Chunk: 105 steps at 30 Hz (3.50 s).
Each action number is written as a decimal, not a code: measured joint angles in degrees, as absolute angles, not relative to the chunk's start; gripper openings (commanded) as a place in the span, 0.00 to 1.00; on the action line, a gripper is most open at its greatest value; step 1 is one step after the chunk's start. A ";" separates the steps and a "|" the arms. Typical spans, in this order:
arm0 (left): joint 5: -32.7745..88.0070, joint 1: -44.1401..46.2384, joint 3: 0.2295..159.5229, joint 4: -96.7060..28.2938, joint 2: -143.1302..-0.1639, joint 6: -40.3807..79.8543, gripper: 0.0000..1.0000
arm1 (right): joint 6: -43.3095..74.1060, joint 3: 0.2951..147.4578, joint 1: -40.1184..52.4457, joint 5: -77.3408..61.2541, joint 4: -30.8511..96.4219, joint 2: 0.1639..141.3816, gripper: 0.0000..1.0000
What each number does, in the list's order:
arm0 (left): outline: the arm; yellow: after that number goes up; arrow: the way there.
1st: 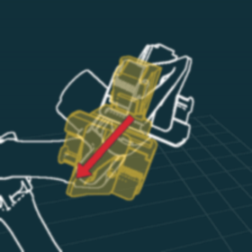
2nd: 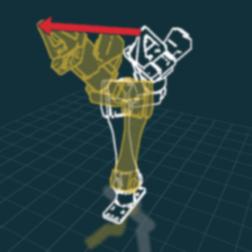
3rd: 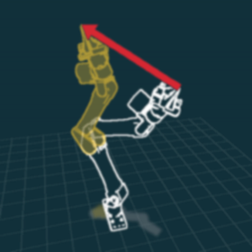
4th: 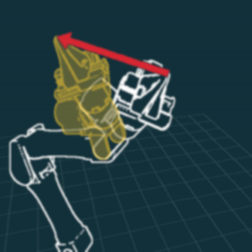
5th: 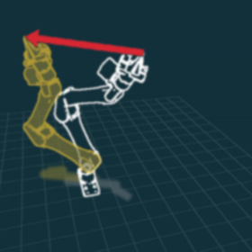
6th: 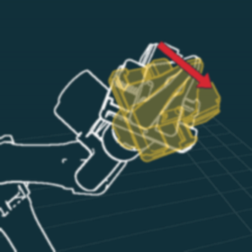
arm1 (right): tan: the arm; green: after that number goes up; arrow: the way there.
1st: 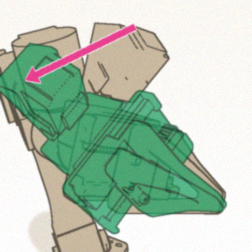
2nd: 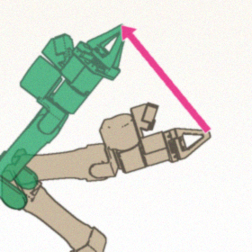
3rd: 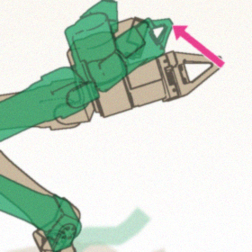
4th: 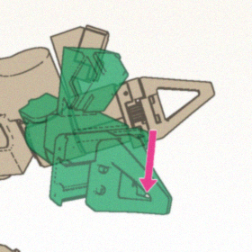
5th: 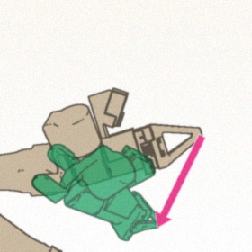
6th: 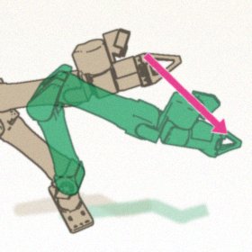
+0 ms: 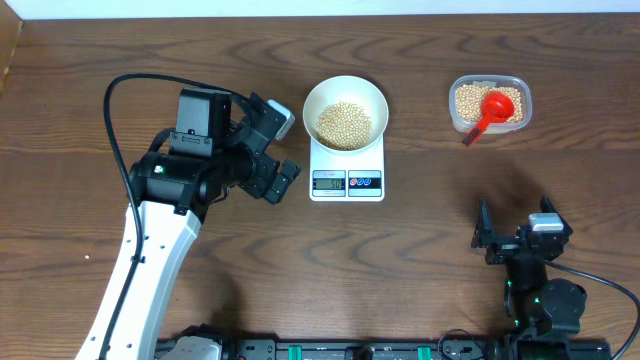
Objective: Scoop item into bowl and weigh 50g on scale
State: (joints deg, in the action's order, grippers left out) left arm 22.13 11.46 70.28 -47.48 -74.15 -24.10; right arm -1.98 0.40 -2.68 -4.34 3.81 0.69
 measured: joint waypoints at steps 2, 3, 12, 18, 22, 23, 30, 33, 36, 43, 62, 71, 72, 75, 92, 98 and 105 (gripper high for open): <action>22.13 11.46 70.28 -47.51 -74.15 -24.10 0.97 | -1.98 0.40 -2.68 -4.34 3.81 0.69 0.99; 22.13 11.49 70.28 -47.48 -74.15 -24.10 0.96 | -1.98 0.40 -2.68 -4.34 3.81 0.69 0.99; 22.13 11.49 70.28 -47.48 -74.15 -24.10 0.96 | -1.98 0.40 -2.68 -4.34 3.81 0.69 0.99; 22.13 11.49 70.28 -47.48 -74.15 -24.10 0.96 | -1.98 0.40 -2.68 -4.34 3.81 0.69 0.99; 22.13 11.46 70.28 -47.48 -74.15 -24.10 0.96 | -1.98 0.40 -2.68 -4.34 3.81 0.69 0.99; 22.13 11.49 70.28 -47.48 -74.15 -24.10 0.96 | -1.98 0.40 -2.68 -4.34 3.81 0.69 0.99; 22.13 11.46 70.28 -47.51 -74.15 -24.08 0.96 | -1.98 0.40 -2.68 -4.34 3.81 0.69 0.99; 22.13 11.46 70.28 -47.51 -74.15 -24.03 0.96 | -1.98 0.40 -2.68 -4.34 3.81 0.69 0.99; 22.13 11.46 70.28 -47.51 -74.15 -24.03 0.96 | -1.98 0.40 -2.68 -4.34 3.81 0.69 0.99; 22.13 11.46 70.28 -47.51 -74.15 -24.03 0.96 | -1.98 0.40 -2.68 -4.34 3.81 0.69 0.99; 12.64 9.61 67.46 -47.05 -59.88 -14.44 0.98 | -1.98 0.40 -2.68 -4.36 3.81 0.69 0.99; 10.11 1.17 57.30 -37.78 -46.13 -11.16 0.98 | -1.98 0.40 -2.68 -4.49 3.77 0.69 0.99; 10.07 0.58 55.61 -36.38 -44.27 -11.03 0.98 | -1.98 0.40 -2.68 -4.51 3.79 0.69 0.99; 9.96 -0.75 49.21 -32.01 -37.98 -10.68 0.98 | -1.98 0.40 -2.68 -4.54 3.77 0.69 0.99; 3.36 -2.96 19.29 -17.96 -4.64 -10.28 0.98 | -1.98 0.40 -2.66 -4.54 3.79 0.69 0.99; -2.76 -2.96 13.50 -16.14 -0.73 -7.27 0.98 | -1.98 0.40 -2.66 -4.56 3.79 0.69 0.99; -6.79 -2.96 9.23 -13.91 -0.62 -5.96 0.98 | -1.98 0.40 -2.66 -4.54 3.79 0.69 0.99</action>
